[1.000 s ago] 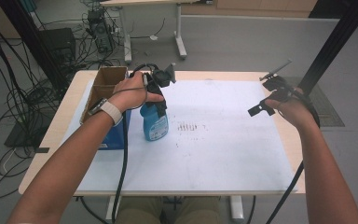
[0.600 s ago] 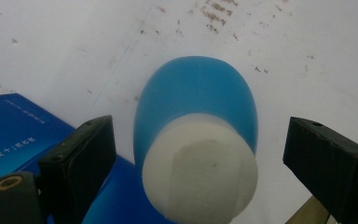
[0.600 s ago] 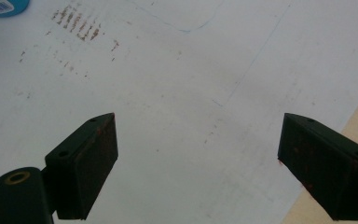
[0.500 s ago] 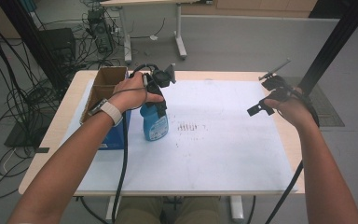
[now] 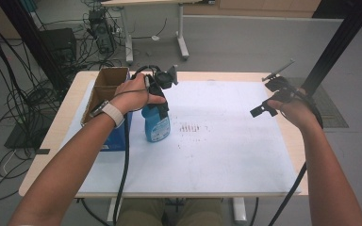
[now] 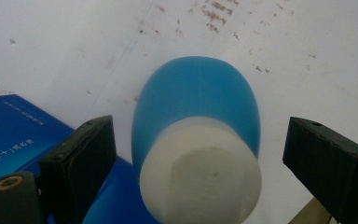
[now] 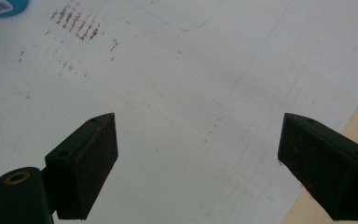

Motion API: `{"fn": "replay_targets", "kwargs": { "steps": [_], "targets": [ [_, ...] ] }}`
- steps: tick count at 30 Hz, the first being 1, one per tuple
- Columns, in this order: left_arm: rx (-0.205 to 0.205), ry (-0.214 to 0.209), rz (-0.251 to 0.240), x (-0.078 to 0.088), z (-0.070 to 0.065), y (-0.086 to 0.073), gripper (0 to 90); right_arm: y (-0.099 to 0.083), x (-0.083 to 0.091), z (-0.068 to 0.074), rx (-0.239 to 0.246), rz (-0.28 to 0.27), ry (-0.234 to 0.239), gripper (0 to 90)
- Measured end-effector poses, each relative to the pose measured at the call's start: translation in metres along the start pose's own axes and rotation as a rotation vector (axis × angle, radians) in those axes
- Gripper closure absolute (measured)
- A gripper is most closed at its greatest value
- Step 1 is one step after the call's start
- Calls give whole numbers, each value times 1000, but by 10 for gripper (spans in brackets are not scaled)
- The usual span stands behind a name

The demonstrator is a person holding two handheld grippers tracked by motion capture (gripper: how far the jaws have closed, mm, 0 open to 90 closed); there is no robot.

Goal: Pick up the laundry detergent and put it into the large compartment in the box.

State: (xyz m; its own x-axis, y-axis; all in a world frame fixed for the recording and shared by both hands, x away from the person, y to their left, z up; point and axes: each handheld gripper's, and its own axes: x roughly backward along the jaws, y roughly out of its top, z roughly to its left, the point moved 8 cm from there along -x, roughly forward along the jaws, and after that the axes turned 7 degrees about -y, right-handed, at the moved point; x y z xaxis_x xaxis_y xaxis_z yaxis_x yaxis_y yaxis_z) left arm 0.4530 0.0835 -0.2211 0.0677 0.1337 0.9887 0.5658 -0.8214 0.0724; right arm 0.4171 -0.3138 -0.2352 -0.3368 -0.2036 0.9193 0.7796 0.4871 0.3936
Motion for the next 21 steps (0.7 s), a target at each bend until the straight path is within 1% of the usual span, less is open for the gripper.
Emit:
{"fn": "replay_targets", "kwargs": {
  "steps": [5,8,11,15,21],
  "targets": [
    [2,-3,-3,-2,0,0,103,0,-1,0,-1,0,2,120],
    [-3,-3,-2,-4,0,0,104,0,-1,0,-1,-1,2,121],
    [-2,-2,-11,-6,0,-1,110,-1,-2,0,-2,1,2,120],
    [-13,-1,-9,-7,-1,1,118,-1,-2,0,-2,1,2,121],
    [-14,-1,1,-11,-2,2,137,-1,-3,0,-1,-1,5,121]
  ]
}}
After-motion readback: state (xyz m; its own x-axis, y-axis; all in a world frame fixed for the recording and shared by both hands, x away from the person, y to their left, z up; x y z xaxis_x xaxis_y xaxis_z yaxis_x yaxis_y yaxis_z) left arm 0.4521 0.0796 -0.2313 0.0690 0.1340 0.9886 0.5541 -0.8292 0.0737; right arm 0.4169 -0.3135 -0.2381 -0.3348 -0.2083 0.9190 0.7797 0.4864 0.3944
